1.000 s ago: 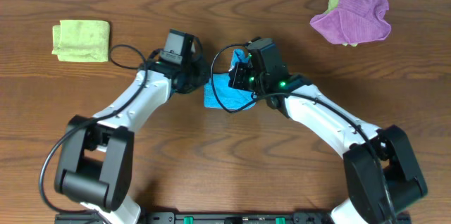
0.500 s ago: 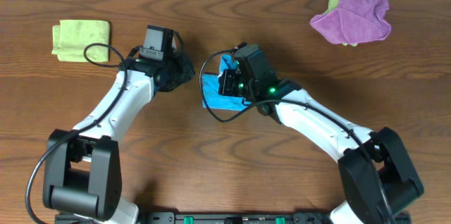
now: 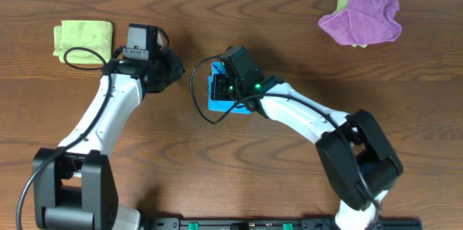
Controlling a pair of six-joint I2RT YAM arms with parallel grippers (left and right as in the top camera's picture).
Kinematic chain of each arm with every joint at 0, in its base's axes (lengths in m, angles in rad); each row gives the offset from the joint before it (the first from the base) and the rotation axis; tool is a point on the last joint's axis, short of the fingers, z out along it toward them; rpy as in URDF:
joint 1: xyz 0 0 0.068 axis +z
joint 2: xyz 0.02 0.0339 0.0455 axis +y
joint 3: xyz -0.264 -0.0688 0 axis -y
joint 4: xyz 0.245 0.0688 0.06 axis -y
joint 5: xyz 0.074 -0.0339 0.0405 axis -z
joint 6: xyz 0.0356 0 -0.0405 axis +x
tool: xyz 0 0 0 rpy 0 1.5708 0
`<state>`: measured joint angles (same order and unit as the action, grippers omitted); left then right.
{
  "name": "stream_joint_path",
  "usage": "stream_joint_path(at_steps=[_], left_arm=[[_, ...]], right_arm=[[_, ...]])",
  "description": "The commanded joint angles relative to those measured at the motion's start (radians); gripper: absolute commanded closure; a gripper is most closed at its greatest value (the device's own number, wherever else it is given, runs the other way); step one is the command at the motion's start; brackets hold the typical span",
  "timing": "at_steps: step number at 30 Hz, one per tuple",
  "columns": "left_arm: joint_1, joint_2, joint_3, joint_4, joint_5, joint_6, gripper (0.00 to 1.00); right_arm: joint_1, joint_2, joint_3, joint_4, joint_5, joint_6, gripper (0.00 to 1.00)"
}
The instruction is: Fold the cloth
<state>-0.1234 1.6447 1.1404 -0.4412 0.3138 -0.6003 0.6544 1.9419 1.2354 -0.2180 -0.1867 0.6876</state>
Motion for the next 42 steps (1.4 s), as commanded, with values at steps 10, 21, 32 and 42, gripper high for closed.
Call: stream_joint_path(at_steps=[10, 21, 32, 42], left_arm=[[0.088, -0.066, -0.011, -0.001, -0.010, 0.021, 0.94], [0.099, -0.071, -0.011, 0.004, -0.010, 0.017, 0.94], [0.099, -0.082, -0.011, -0.006, 0.036, -0.014, 0.27], [0.099, -0.110, -0.011, -0.047, 0.141, -0.064, 0.05]], right_arm=[[0.035, 0.026, 0.042, -0.114, -0.060, -0.051, 0.01], [0.025, -0.105, 0.047, -0.151, -0.084, -0.087, 0.01], [-0.100, -0.338, 0.047, -0.373, 0.097, -0.100, 0.01], [-0.193, -0.637, -0.024, -0.626, 0.060, -0.479, 0.01]])
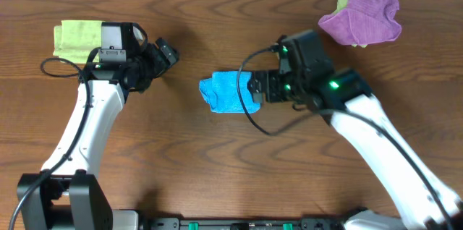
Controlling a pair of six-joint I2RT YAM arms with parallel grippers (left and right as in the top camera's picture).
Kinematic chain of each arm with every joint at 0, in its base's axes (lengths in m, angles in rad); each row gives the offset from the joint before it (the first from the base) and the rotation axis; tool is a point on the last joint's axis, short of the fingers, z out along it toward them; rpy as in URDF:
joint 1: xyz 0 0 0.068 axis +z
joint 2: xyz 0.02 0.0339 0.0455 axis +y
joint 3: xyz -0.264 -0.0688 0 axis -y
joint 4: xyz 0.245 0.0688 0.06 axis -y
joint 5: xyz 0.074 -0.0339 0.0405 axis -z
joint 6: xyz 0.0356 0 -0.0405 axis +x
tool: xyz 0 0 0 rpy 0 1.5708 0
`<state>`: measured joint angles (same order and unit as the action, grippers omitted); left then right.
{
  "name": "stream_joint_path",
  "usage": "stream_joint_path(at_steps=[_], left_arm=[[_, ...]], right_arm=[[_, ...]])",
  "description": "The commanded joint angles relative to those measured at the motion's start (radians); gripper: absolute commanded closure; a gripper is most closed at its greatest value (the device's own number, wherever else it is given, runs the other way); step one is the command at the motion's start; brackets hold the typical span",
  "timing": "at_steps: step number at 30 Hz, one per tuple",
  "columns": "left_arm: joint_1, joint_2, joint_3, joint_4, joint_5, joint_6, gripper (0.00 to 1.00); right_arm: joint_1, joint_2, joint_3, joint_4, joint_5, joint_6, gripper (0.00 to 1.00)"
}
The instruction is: Fold the cloth
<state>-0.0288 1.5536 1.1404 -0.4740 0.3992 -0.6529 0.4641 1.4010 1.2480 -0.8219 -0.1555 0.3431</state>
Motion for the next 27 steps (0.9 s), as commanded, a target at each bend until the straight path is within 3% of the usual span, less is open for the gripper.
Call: stream_joint_path(at_steps=[1, 8, 15, 20, 27], left_arm=[[0.004, -0.019, -0.011, -0.024, 0.070, -0.014, 0.05], [0.002, -0.019, -0.011, -0.121, 0.129, -0.017, 0.05], [-0.006, -0.019, -0.011, -0.196, 0.183, -0.016, 0.05], [-0.051, -0.019, -0.018, -0.217, 0.181, -0.017, 0.05], [-0.150, -0.019, -0.035, -0.204, 0.137, -0.038, 0.05]], right_arm=[[-0.009, -0.148, -0.074, -0.043, 0.041, -0.138, 0.01], [-0.093, -0.579, -0.422, -0.069, 0.043, -0.057, 0.01], [-0.136, -0.972, -0.618, -0.119, 0.081, 0.110, 0.01], [-0.138, -1.089, -0.666, -0.163, 0.149, 0.223, 0.01], [-0.137, -1.097, -0.666, -0.163, 0.185, 0.229, 0.01]])
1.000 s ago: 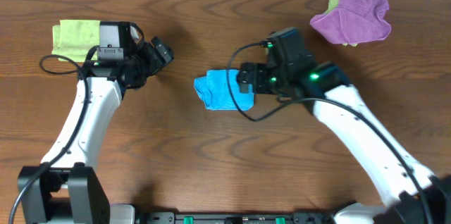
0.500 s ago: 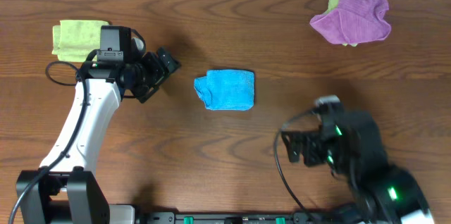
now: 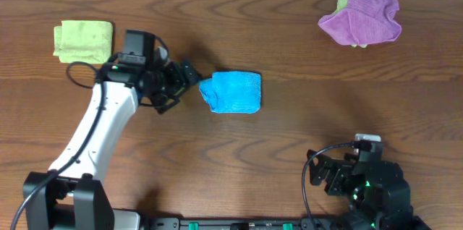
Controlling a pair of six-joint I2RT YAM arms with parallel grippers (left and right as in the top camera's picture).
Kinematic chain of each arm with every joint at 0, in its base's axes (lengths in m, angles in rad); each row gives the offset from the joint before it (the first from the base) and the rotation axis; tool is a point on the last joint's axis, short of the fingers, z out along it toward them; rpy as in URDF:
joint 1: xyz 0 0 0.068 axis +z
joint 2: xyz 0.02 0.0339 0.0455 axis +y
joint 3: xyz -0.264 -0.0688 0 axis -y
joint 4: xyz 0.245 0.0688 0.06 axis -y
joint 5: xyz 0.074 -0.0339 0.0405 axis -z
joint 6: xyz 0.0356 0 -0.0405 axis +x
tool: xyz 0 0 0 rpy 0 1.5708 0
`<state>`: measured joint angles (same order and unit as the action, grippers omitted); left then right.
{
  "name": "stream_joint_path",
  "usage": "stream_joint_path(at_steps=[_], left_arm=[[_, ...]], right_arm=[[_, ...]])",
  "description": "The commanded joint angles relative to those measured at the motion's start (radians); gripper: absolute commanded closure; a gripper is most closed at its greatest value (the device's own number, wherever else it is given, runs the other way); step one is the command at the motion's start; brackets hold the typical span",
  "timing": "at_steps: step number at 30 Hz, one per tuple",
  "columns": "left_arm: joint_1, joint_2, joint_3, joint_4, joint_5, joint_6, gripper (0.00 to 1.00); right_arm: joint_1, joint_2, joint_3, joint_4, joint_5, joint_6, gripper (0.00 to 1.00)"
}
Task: Fold the cloth
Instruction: 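Press the folded blue cloth with the left gripper, right arm retracting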
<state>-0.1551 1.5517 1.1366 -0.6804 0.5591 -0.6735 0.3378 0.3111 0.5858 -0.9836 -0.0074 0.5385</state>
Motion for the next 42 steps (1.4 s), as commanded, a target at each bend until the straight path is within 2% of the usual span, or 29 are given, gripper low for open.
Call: stream_joint_path(at_steps=[1, 8, 14, 20, 28, 42], left_arm=[[-0.033, -0.017, -0.043, 0.008, -0.024, -0.027, 0.05], [-0.050, -0.029, -0.182, 0.108, 0.027, -0.091, 0.04], [-0.094, -0.110, -0.394, 0.416, 0.026, -0.230, 0.05], [-0.145, -0.109, -0.549, 0.744, -0.018, -0.401, 0.05], [-0.194, -0.079, -0.558, 0.805, -0.135, -0.440, 0.05], [-0.208, 0.038, -0.558, 0.952, -0.160, -0.499, 0.05]], right_arm=[[-0.011, -0.006, -0.003, -0.001, 0.037, 0.033, 0.01], [-0.011, -0.006, -0.003, -0.001, 0.037, 0.033, 0.01], [-0.011, -0.006, -0.003, -0.001, 0.037, 0.033, 0.01], [-0.011, -0.006, -0.003, 0.000, 0.037, 0.033, 0.01], [-0.011, -0.006, -0.003, -0.001, 0.037, 0.033, 0.01], [-0.011, -0.006, -0.003, -0.001, 0.037, 0.033, 0.01]])
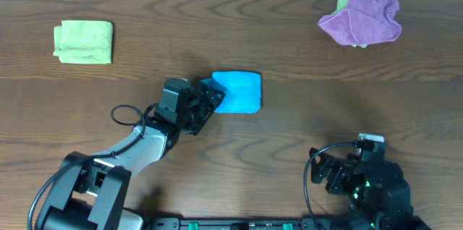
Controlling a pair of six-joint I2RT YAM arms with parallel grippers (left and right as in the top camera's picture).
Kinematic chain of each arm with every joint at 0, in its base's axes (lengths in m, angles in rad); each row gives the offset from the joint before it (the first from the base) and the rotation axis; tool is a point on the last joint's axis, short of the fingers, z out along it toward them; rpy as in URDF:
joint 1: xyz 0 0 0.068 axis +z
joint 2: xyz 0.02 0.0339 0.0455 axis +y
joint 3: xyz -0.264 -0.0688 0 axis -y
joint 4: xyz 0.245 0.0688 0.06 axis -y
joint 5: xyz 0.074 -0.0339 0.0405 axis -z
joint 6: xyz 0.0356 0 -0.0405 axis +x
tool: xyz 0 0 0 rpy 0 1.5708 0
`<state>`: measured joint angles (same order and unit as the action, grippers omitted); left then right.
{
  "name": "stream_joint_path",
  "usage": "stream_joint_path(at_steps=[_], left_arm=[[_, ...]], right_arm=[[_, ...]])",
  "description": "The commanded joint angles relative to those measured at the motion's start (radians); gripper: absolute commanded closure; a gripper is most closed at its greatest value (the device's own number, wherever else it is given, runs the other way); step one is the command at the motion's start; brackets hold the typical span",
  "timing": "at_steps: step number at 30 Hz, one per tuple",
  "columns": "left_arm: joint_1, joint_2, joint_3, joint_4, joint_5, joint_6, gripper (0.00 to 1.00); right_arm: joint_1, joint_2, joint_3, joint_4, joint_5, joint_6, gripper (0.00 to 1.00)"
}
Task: Fold the cloth
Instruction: 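Press the folded blue cloth with the left gripper, right arm retracting, then grasp the folded blue cloth with the left gripper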
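A folded blue cloth (240, 91) lies as a neat rectangle at the middle of the table. My left gripper (211, 96) reaches in from the lower left and sits at the cloth's left edge, covering that edge. Its fingers look spread, one at the far corner and one at the near side. My right gripper (323, 176) is drawn back at the table's front right, far from the cloth, and too dark to read.
A folded light-green cloth (83, 41) lies at the far left. A crumpled purple cloth (367, 17) with a yellow-green one under it sits at the far right. The wooden table (289, 136) fills the view.
My left gripper has moved from just left of the blue cloth to its left edge, with the arm now coming from the front. The right arm has stayed folded at the front right.
First my right gripper was over the blue cloth at the centre, the left one beside it. Then the right gripper was at the cloth's right edge, with the cloth lying flat and folded. It then lay back at the front right while the left gripper stood beside the cloth, now at its edge.
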<state>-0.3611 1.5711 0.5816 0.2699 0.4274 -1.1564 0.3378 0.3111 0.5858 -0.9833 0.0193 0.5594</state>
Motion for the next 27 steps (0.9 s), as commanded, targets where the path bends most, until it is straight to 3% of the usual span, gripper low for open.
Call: stream_joint_path(at_steps=[1, 27], left_arm=[[-0.002, 0.021, -0.003, 0.001, -0.031, -0.024, 0.05], [-0.011, 0.129, -0.003, 0.138, -0.042, -0.064, 0.05]], right_arm=[[-0.011, -0.006, -0.003, -0.002, 0.010, 0.012, 0.01], [-0.011, -0.006, -0.003, -0.002, 0.010, 0.012, 0.01]])
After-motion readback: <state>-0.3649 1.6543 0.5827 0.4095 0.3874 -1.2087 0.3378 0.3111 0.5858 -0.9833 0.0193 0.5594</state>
